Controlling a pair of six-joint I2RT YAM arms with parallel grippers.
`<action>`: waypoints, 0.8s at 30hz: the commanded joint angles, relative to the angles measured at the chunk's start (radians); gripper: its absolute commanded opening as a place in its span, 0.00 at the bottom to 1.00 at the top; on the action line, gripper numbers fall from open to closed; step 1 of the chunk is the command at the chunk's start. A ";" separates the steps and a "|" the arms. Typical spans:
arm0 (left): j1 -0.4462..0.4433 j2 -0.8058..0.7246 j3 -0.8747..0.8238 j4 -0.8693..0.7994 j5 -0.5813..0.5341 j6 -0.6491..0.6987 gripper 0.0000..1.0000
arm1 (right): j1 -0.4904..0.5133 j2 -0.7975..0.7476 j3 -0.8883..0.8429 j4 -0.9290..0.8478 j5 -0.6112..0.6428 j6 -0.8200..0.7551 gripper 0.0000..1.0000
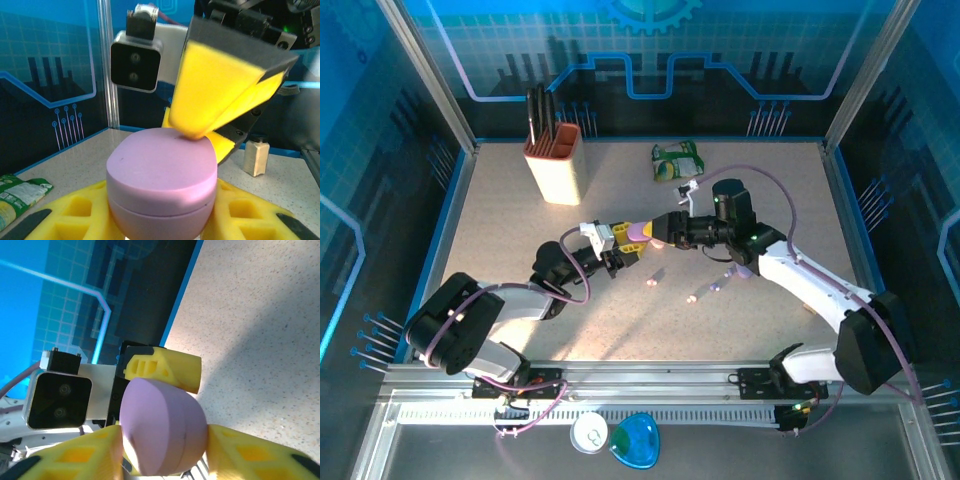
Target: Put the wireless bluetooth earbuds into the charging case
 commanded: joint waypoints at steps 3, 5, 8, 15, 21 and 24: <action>-0.013 0.003 0.021 0.026 0.007 -0.009 0.28 | -0.006 0.009 -0.020 0.084 -0.046 0.047 0.31; -0.012 0.008 0.020 0.025 0.009 -0.007 0.28 | -0.010 0.010 -0.026 0.091 -0.041 0.055 0.27; -0.013 0.009 0.019 0.025 0.009 0.000 0.31 | -0.018 0.011 -0.039 0.110 -0.028 0.068 0.24; -0.013 0.006 -0.001 -0.010 -0.010 0.055 0.81 | -0.072 0.009 -0.102 0.142 0.001 0.085 0.22; -0.012 -0.060 0.000 -0.224 -0.023 0.164 0.99 | -0.145 0.033 -0.156 0.046 0.083 -0.008 0.22; -0.012 -0.100 0.015 -0.386 -0.026 0.232 0.99 | -0.184 0.058 -0.178 -0.037 0.179 -0.092 0.22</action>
